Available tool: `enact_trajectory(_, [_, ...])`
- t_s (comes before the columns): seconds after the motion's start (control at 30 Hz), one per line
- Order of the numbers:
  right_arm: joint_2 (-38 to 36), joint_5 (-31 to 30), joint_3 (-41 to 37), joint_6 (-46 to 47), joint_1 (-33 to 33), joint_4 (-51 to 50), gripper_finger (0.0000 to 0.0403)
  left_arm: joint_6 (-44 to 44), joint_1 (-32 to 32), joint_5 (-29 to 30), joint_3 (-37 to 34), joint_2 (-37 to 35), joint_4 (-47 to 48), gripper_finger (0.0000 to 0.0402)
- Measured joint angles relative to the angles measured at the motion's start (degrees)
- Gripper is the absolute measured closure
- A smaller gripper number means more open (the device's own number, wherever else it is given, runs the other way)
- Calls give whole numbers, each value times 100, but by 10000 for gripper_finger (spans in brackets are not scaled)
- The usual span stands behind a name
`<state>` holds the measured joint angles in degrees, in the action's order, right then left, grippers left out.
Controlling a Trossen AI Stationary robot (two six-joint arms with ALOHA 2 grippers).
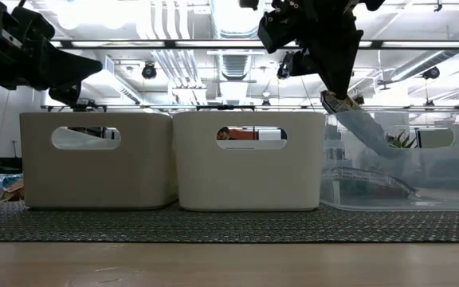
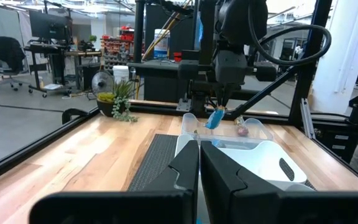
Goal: Pick and place Granola Bars by type
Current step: Put the right yellow granola bar into the transparent bin, then put the bottom red granola bar into the gray bin
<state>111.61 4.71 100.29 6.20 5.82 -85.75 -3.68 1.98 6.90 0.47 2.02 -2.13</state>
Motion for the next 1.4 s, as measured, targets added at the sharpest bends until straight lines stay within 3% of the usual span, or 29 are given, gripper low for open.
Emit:
enact_trajectory(0.23, [-2, 13, -95, 158, 0, -151, 389, 1, 0, 0, 0, 0, 0, 402])
enact_trajectory(0.77, [-22, 26, -221, 112, -28, -169, 326, 2, 0, 0, 0, 0, 0, 402])
enact_trajectory(0.97, [-26, 23, -221, 114, -26, -152, 340, 0, 0, 0, 0, 0, 0, 402])
enact_trajectory(1.2, [-213, 17, -221, 27, -22, -143, 387, 1, 0, 1, -1, 0, 0, 402])
enact_trajectory(1.4, [-450, 15, -222, 22, -22, -259, 394, 1, 0, 1, 0, 0, 0, 402])
